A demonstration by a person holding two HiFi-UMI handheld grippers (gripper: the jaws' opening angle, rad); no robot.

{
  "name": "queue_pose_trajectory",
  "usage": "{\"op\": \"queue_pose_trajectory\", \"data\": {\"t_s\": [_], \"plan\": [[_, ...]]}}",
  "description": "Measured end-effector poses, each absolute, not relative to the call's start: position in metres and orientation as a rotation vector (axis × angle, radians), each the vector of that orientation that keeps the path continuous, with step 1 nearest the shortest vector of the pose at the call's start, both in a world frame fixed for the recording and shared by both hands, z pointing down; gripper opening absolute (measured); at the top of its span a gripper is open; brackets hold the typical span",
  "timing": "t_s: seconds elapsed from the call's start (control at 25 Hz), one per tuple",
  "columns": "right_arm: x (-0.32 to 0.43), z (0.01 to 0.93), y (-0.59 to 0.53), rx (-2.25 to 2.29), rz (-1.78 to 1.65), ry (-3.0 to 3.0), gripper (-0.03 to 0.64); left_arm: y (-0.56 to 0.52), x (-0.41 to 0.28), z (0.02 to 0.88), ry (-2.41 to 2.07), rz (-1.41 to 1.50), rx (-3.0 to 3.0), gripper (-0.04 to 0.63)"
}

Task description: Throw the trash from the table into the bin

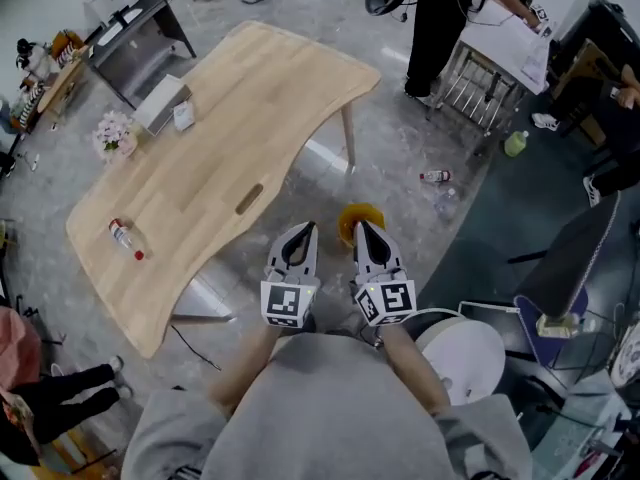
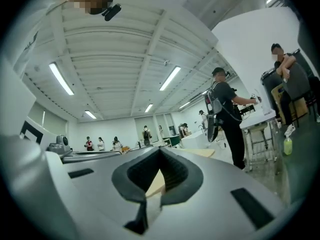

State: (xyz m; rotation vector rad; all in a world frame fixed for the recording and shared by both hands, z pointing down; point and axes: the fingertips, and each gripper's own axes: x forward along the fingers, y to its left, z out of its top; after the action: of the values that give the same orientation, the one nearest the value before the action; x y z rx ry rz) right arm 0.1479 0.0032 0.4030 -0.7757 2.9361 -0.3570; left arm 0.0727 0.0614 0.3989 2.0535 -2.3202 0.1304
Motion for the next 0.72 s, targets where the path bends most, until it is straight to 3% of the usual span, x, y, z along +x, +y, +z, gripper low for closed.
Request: {"op": "queue_pose_trajectory", "data": {"t_s": [0.72], "plan": [[-0.041,0.402,0.109,-0.359,-0.324,3.082,0.003,0.189,-0.108,0.400,-2.623,0.086,1.635,0.006]]}}
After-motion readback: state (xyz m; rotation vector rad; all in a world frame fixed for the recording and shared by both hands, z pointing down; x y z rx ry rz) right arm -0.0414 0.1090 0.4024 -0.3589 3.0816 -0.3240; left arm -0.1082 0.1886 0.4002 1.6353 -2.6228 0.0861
